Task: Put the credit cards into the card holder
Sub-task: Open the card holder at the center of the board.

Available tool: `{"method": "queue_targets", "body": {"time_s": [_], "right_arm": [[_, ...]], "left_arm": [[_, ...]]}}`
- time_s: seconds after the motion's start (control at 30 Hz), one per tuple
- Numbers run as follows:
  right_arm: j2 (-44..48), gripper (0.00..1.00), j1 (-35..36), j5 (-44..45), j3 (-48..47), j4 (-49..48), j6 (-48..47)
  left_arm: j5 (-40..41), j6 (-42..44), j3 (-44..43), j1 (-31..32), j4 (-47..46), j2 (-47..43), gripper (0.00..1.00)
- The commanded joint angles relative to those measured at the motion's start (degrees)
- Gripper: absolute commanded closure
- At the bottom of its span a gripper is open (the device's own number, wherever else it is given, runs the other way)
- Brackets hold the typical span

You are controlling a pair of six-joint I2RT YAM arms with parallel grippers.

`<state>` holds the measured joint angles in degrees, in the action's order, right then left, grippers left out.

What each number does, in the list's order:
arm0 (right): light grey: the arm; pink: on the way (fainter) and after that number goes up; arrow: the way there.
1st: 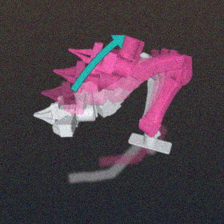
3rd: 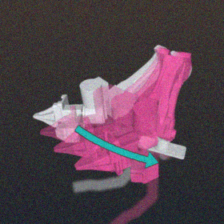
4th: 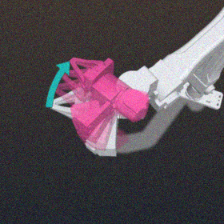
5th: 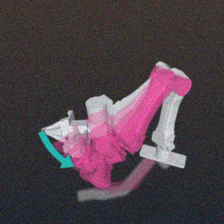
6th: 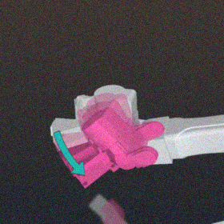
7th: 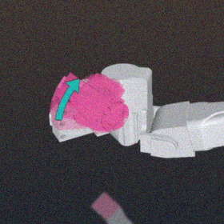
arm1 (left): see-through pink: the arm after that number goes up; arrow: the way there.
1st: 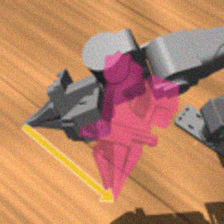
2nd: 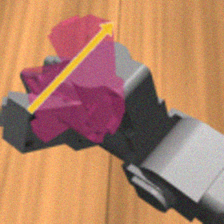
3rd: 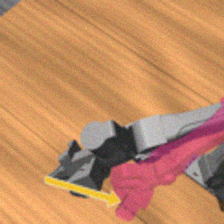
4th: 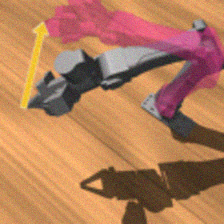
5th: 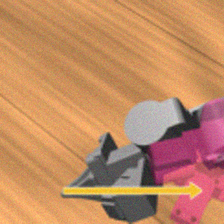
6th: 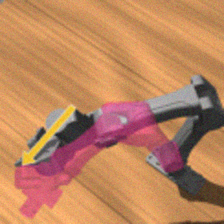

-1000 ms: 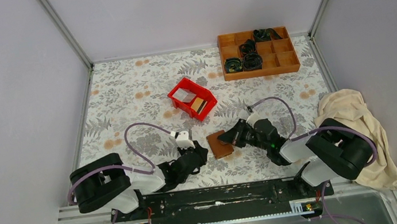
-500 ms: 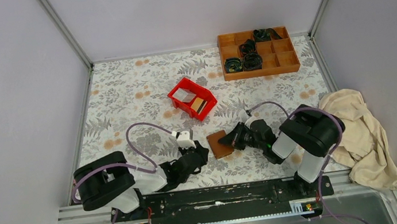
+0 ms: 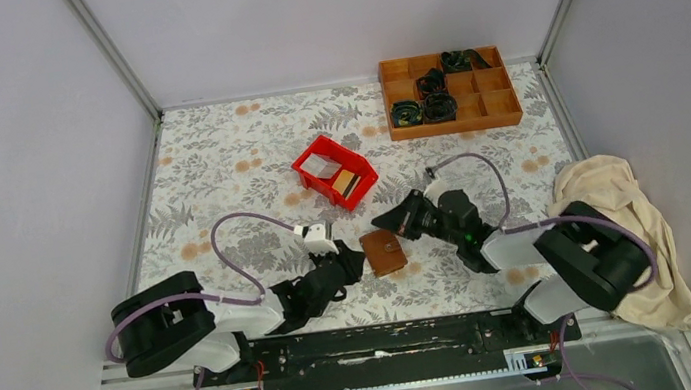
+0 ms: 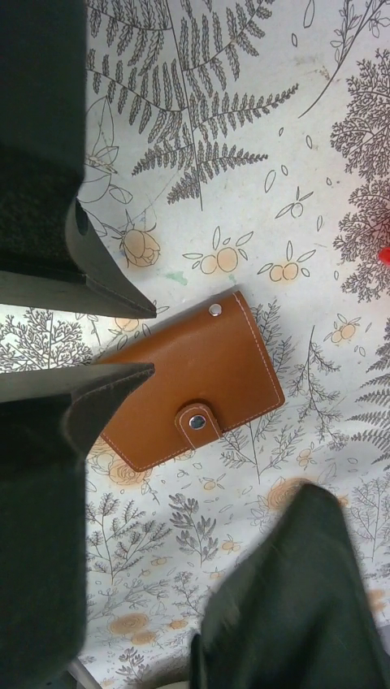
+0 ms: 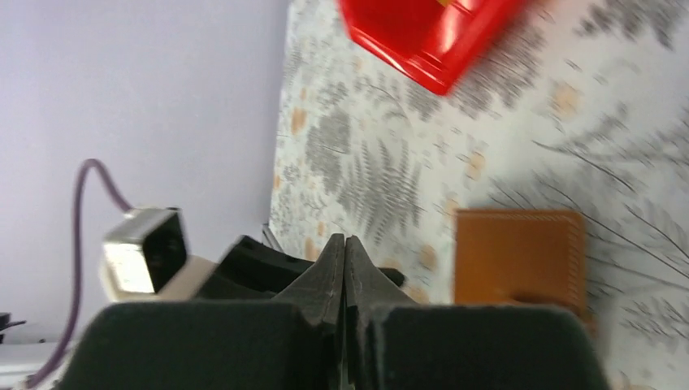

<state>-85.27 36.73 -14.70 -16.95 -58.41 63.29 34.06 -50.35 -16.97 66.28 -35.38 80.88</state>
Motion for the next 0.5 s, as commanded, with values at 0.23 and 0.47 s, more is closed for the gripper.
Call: {"method": "queue_targets", "body": {"time_s": [0.23,0.47], "right_arm": [[11.99,1.0,3.88,12.36,-17.14,41.7,-23.54],[7.26,1.0,12.63,28.73,-29.25,64.24,-31.01]], "left_arm": [[2.32,0.59,-0.39,0.19,0.34,0.54,0.66],[2.82,-0.11,-0.61,0.23,0.52,1.57,0.66]]}}
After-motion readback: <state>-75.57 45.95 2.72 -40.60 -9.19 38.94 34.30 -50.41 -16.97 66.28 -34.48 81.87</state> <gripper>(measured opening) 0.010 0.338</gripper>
